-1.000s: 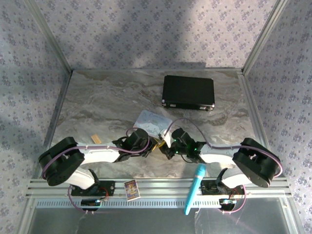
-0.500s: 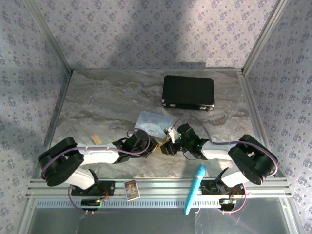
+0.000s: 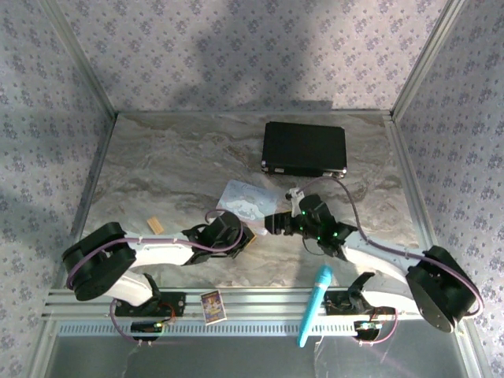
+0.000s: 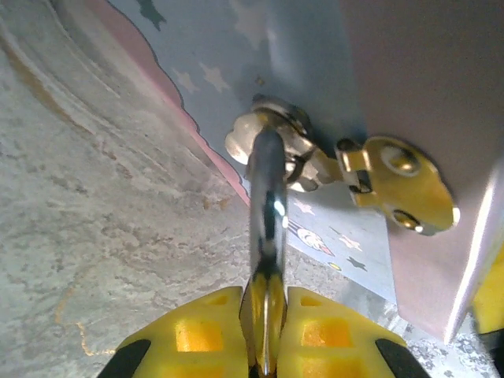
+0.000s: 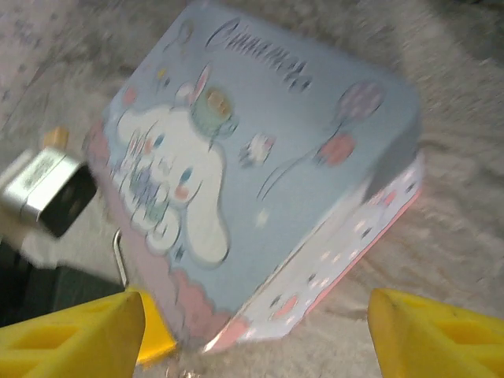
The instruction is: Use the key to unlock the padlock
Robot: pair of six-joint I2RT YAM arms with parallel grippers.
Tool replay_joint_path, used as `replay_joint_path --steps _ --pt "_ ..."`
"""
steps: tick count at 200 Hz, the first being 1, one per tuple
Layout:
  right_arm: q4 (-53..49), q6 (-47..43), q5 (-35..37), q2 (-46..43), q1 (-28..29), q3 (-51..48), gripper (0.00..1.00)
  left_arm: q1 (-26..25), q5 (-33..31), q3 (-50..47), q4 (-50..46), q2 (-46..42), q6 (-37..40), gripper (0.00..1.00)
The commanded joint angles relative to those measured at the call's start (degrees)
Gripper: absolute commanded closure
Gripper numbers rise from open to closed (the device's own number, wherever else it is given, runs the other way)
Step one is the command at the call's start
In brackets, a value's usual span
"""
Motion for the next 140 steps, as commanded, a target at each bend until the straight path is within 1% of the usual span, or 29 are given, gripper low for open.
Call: replay_joint_path --steps 1,16,34,66,75,109,127,140 --pt "-9.04 4.31 4.46 4.35 -1.4 7.46 0.24 -0.5 0.04 1.16 -5.33 -0.59 1.34 1.0" --pt "-9.94 5.17 3.31 9.04 -1.79 10.89 0.24 -0.5 -0.13 1.06 -5.96 -0.8 1.61 1.0" --pt "-11.76 7.19 4.13 13.82 -1.72 14.17 0.25 -0.5 -0.39 1.55 -7.71 -1.21 2.65 1.0" --pt "-8.17 8.04 3.95 19.64 -1.77 15.62 0.3 -0.25 -0.35 4.51 -14.01 -1.86 8.19 1.0" --pt "-8.65 7.97 4.35 21.21 -1.8 16.51 0.31 -0.08 -0.26 6.03 -16.87 -1.88 10.92 1.0" --pt "-10.34 7.39 5.17 26.11 -1.52 19.43 0.33 0.79 -2.71 12.47 -34.41 -0.62 21.71 1.0" --pt "-10.51 7.38 5.64 27.39 -1.11 19.95 0.34 1.66 -5.57 14.29 -42.87 1.42 26.2 1.0" --pt "-10.45 7.14 5.73 27.94 -1.01 20.23 0.34 1.88 -9.35 15.56 -48.38 3.37 28.71 1.0"
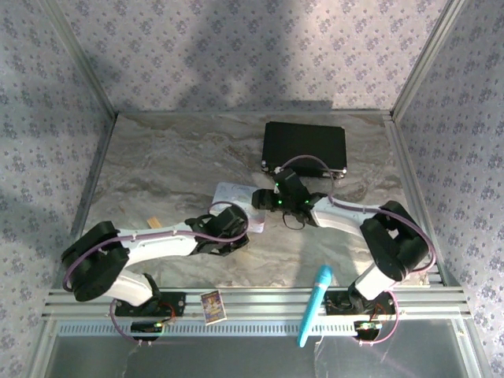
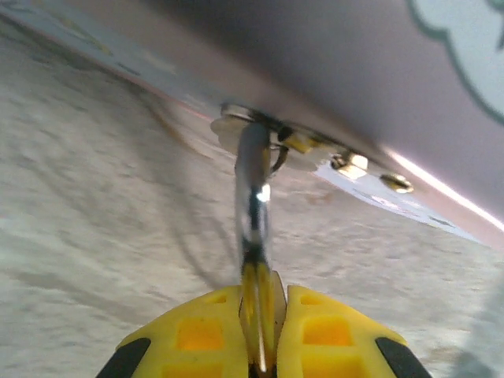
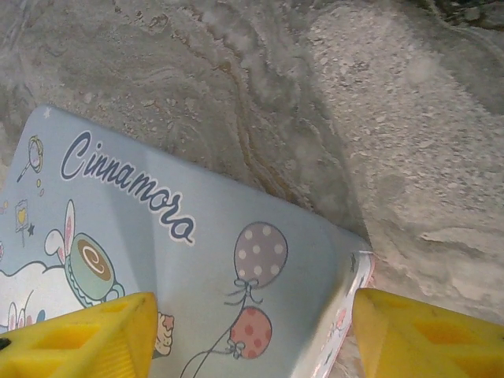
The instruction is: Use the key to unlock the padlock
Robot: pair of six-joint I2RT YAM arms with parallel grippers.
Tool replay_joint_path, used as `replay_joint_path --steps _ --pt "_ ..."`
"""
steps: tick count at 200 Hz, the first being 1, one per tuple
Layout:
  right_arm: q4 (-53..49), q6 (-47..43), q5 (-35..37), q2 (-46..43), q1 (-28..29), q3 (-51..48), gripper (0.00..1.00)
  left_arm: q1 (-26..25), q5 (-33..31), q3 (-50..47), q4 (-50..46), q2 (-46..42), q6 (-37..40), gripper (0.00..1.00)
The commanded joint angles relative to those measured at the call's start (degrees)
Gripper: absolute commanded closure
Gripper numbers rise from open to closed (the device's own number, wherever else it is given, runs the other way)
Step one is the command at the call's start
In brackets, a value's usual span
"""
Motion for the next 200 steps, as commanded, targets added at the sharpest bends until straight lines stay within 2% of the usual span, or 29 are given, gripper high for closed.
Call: replay_joint_path --steps 1,28,66,95,138,159,200 --pt "-5.53 0.13 3.1 3.21 -0.06 -0.29 0.34 0.63 -6.93 3.04 -16.87 2.65 8.81 1.0" --pt "-5.43 -0.26 2.44 3.9 -0.07 0.22 0.34 0.74 -10.6 5.91 -23.46 9.1 11.36 1.0" --pt "-5.75 -0.4 2.38 4.1 0.16 0.12 0.35 -2.04 -13.79 10.67 -25.76 15.31 11.26 1.0" --pt "-5.73 -0.14 2.92 4.14 0.13 -0.42 0.35 -4.94 -17.81 16.17 -31.21 18.82 10.71 0.87" --pt "-5.24 0.47 2.92 4.46 0.22 -0.76 0.34 -7.63 -19.99 18.74 -34.48 19.55 9.54 0.8" --pt "-4.91 0.72 2.95 4.87 0.25 -1.08 0.34 -9.46 -21.35 20.78 -36.5 19.93 8.93 0.72" --pt "-3.74 1.53 2.67 5.29 0.22 -1.97 0.34 -11.38 -23.08 23.14 -38.39 21.45 8.15 0.71"
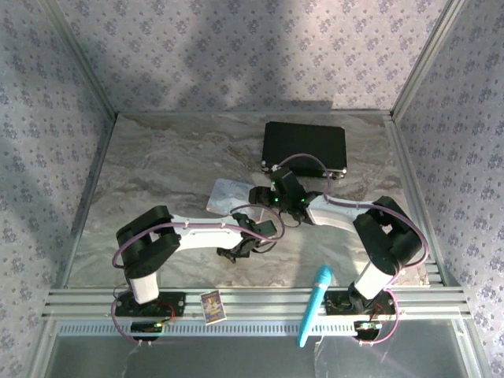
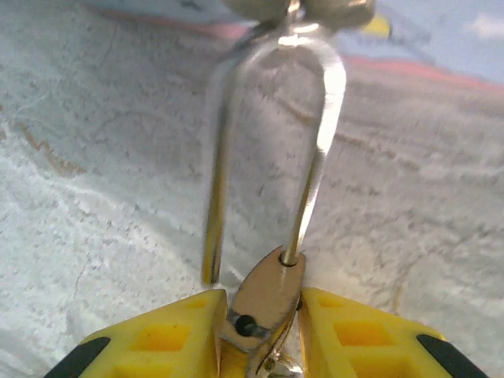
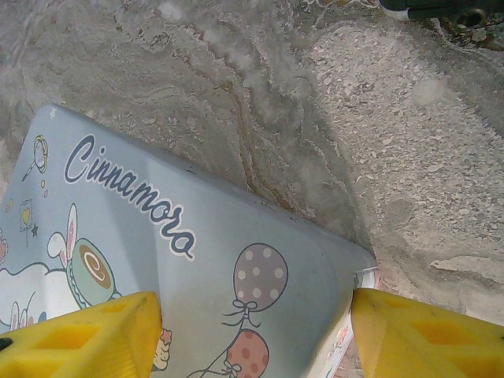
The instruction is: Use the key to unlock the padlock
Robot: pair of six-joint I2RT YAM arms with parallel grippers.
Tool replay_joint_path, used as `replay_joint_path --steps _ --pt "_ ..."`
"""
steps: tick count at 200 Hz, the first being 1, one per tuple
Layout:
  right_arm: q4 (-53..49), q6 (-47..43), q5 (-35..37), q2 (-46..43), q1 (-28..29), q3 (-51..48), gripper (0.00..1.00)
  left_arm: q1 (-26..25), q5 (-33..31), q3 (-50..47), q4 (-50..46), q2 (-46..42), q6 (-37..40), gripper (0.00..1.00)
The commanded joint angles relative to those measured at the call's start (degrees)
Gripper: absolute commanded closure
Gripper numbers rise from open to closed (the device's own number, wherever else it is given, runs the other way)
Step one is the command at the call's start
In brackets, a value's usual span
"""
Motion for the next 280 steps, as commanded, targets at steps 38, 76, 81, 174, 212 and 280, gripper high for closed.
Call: replay_joint_path --steps 38,76,81,174,212,280 --pt "-5.95 0.46 1.71 3.43 0.07 -3.0 0.34 -2.44 -5.1 6.52 -7.81 3.53 -0.21 0.71" --pt "-5.49 0.63 1.74 3.34 -0.11 -3.52 0.34 -3.85 -3.05 7.02 -6.88 3.73 0.76 0.71" --pt "-5.36 0.63 1.78 3.33 -0.19 -3.52 0.34 -4.04 -2.95 6.94 -6.62 3.41 0.84 0.71" --pt "-11.79 -10.14 -0.01 -1.04 -1.35 5.22 0.19 0.99 -0.08 -1.25 5.15 -17.9 6.04 0.0" --pt "-16.73 -12.03 1.9 -7.65 -1.25 6.69 0.02 7.09 1.91 -6.37 8.58 -29.98 9.89 0.0" --pt "-23.14 -8.5 7.7 -20.36 13.61 0.72 0.06 29.08 28.28 -23.81 26.29 -51.74 14.68 0.0"
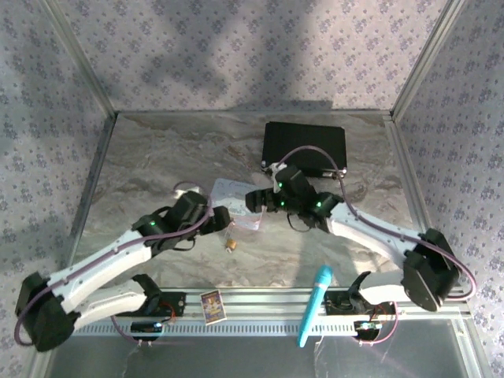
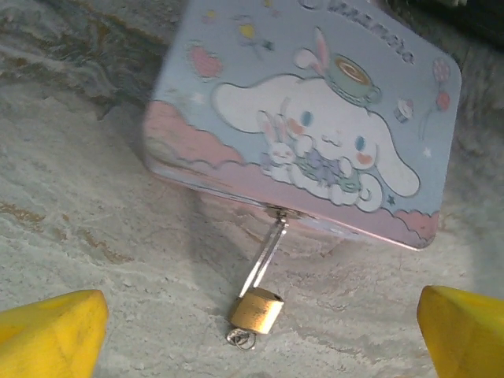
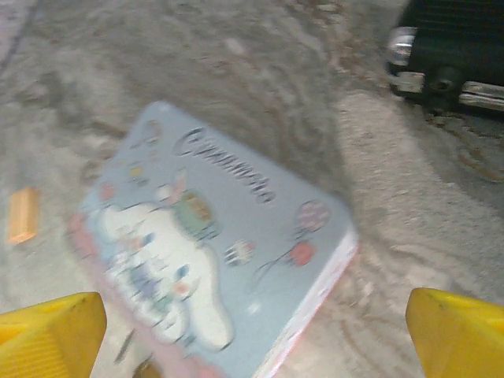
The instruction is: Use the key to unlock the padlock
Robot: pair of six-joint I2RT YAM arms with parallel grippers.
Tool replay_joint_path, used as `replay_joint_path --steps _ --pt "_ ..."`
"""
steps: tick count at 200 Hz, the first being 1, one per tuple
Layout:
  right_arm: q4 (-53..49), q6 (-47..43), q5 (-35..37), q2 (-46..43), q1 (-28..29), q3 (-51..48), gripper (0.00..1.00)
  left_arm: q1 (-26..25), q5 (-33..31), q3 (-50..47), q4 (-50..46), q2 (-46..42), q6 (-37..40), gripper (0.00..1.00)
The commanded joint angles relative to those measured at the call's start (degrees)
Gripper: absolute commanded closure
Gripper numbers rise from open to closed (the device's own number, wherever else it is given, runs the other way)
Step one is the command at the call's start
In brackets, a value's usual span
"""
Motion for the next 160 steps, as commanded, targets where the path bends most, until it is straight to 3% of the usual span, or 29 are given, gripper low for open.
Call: replay_joint_path --steps 1,17,47,71,160 --pt "-4.32 2.45 3.14 -0.78 5.99 -2.17 0.07 5.58 11.22 -0.63 4.41 -2.87 3.19 0.0" --pt "-2.88 5.94 2.98 1.85 10.17 -2.42 0.15 7.77 11.4 0.81 0.56 -2.21 4.6 0.0" --pt "2.57 9.37 5.57 8.87 16.62 -1.5 0.2 8.73 10.41 -0.12 0.95 -2.99 3.78 0.0" --pt "4.39 11.03 6.09 15.94 17.74 0.95 0.28 9.14 10.52 -2.23 2.69 -3.29 2.06 0.0" --pt "0.9 11.84 9.73 29.59 18.93 9.44 0.4 9.14 9.75 -7.11 5.17 -5.68 -1.76 0.0"
